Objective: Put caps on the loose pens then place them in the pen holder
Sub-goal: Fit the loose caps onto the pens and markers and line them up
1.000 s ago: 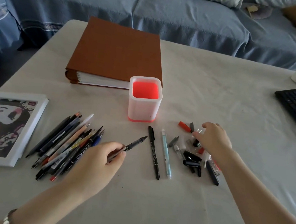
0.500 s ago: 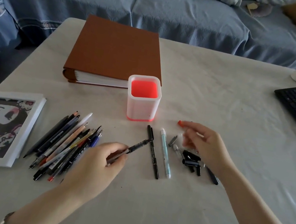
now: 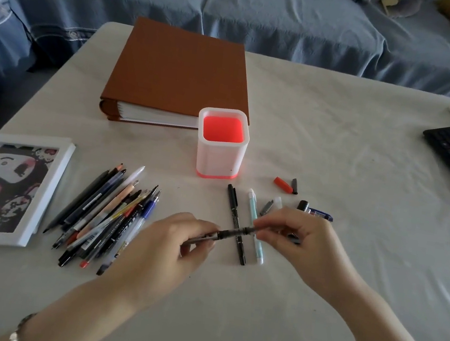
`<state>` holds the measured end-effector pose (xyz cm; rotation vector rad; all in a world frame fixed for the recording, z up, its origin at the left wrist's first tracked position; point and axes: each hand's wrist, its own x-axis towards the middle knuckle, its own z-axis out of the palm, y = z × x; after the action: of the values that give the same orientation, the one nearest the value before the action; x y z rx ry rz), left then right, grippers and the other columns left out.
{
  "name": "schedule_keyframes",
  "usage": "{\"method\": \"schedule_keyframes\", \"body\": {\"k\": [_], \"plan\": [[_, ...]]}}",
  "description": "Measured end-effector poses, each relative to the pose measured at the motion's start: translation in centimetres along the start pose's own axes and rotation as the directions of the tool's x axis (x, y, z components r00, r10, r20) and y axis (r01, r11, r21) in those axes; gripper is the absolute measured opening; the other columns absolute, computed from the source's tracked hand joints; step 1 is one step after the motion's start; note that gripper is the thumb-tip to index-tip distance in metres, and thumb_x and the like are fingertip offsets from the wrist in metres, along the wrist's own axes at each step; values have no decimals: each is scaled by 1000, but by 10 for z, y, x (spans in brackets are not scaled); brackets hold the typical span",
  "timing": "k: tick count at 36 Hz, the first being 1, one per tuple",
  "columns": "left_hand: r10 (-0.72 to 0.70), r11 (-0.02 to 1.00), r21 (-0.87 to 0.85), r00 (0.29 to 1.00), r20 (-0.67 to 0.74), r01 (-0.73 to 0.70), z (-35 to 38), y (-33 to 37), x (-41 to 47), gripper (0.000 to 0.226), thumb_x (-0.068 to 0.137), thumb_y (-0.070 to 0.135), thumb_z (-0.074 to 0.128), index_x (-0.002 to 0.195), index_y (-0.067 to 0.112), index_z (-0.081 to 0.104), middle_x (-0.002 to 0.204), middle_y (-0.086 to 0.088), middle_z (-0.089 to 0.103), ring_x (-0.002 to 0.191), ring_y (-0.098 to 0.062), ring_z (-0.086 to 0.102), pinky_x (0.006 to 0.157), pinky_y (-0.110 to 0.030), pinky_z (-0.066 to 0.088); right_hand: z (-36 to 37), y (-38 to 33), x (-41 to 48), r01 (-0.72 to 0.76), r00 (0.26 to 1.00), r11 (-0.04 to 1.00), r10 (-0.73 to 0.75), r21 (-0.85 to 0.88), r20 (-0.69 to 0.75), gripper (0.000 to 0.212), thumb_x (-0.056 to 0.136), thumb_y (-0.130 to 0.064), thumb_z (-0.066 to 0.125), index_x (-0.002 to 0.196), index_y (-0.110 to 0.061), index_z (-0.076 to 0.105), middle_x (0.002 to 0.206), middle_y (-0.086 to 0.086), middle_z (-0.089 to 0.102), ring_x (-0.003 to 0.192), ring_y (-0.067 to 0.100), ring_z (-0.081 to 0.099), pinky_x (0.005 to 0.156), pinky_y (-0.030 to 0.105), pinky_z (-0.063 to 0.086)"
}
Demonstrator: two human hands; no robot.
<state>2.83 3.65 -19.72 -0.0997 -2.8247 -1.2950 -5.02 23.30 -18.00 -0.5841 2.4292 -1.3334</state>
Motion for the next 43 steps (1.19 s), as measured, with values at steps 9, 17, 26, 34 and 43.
{"method": "schedule_keyframes", "body": {"k": [9,17,26,34,43], "plan": [[-91,996,-7,987,134,93,12,0,-4,12,86,33,57,93,29,66,87,22,55,73,-1,51,61,-12,37,0,17,-20,11,1000,998,-9,-61,26,27,74,-19,73,74,-46,69,84,-18,68,82,6,61,73,10,44],[-275,959,-53,961,43,277,15,-10,1,13,86,27,58,76,34,63,73,8,69,74,-7,62,69,-26,49,-24,57,5,-206,950,915,102,-346,-296,12,80,-11,66,90,-15,71,74,-25,51,88,12,51,68,11,29],[-303,951,-66,953,-22,301,7,-7,-1,11,85,27,58,82,20,66,72,-1,69,73,-15,62,68,-33,49,-7,57,49,-284,957,741,187,-608,-220,22,87,-32,52,82,-16,65,102,3,53,106,25,39,89,32,30],[-294,954,-75,955,-32,291,3,-4,-4,10,84,30,58,80,24,65,76,9,66,71,-12,63,69,-39,53,9,59,63,-382,923,704,261,-599,-282,20,85,-22,50,81,-8,64,98,10,51,106,31,42,86,35,35],[-234,959,-172,972,-34,225,0,-3,-2,24,85,22,57,102,39,60,82,16,63,69,-8,60,62,-18,48,9,17,13,1,984,995,16,98,-175,22,87,-16,58,87,-38,58,68,-14,65,78,-9,59,73,3,40]]}}
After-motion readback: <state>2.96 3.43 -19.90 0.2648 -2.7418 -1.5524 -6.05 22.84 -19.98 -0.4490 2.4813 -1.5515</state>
